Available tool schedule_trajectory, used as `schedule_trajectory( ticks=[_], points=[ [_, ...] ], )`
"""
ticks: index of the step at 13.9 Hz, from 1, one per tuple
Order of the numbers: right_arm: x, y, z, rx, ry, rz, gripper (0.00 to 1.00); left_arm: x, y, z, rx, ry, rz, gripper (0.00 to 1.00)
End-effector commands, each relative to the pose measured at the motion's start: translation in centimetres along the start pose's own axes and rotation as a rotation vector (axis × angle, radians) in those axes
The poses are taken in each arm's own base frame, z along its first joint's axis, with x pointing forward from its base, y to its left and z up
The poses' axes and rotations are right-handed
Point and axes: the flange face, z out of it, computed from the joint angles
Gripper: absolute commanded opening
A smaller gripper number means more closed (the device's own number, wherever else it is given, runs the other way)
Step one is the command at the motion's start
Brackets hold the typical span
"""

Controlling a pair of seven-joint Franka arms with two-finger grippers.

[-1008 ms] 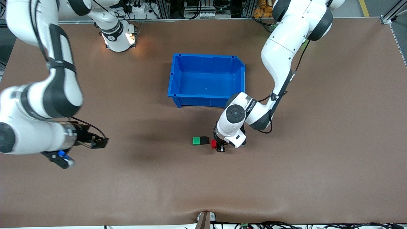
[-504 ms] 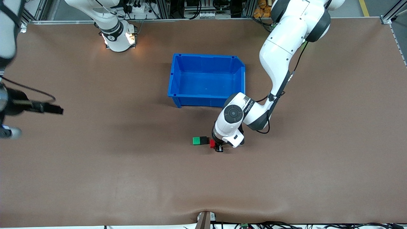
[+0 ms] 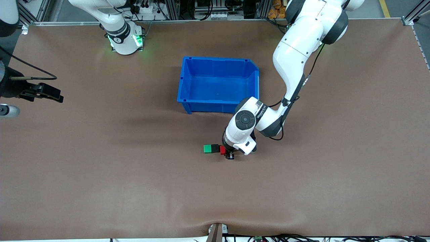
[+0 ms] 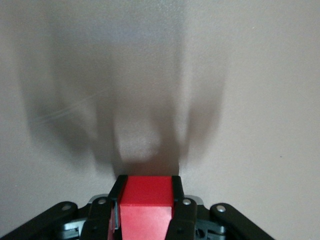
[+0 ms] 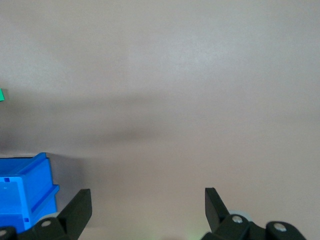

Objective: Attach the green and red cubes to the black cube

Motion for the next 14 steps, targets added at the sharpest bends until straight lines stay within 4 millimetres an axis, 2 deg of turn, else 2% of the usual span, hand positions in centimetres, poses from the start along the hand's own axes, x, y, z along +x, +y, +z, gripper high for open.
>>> schedule_trajectory(
  ticks=[1,3,7,9,10,11,14],
  points=[
    [-1.5,2.3,1.2,0.003,0.031,0.02,1.0,-0.6,-0.4,1.0,0.026,0.008,-0.022,0.0],
    [-3.1,1.8,1.8,0.003,0.059,0.008,1.0,-0.6,-0.4,1.0,0.028,0.007,-0.024,0.0],
    [-3.4,1.9,1.7,0.002,0.041,0.008,1.0,-0.6,-0.5,1.0,0.034,0.002,-0.028,0.0],
    [-3.4,0.7,-3.0,-0.021,0.129,-0.013,1.0,-0.6,-0.6,1.1,0.045,-0.008,-0.044,0.0],
    [-3.4,0.8,-4.4,-0.047,0.126,-0.011,1.0,-0.6,-0.6,1.1,0.047,-0.007,-0.045,0.0],
    [-3.5,1.1,-5.4,-0.062,0.128,-0.008,1.0,-0.6,-0.6,1.1,0.047,-0.011,-0.047,0.0],
    [-3.9,1.6,-5.2,-0.048,0.087,-0.037,1.0,-0.7,-0.9,1.3,0.056,-0.01,-0.049,0.0]
  ],
)
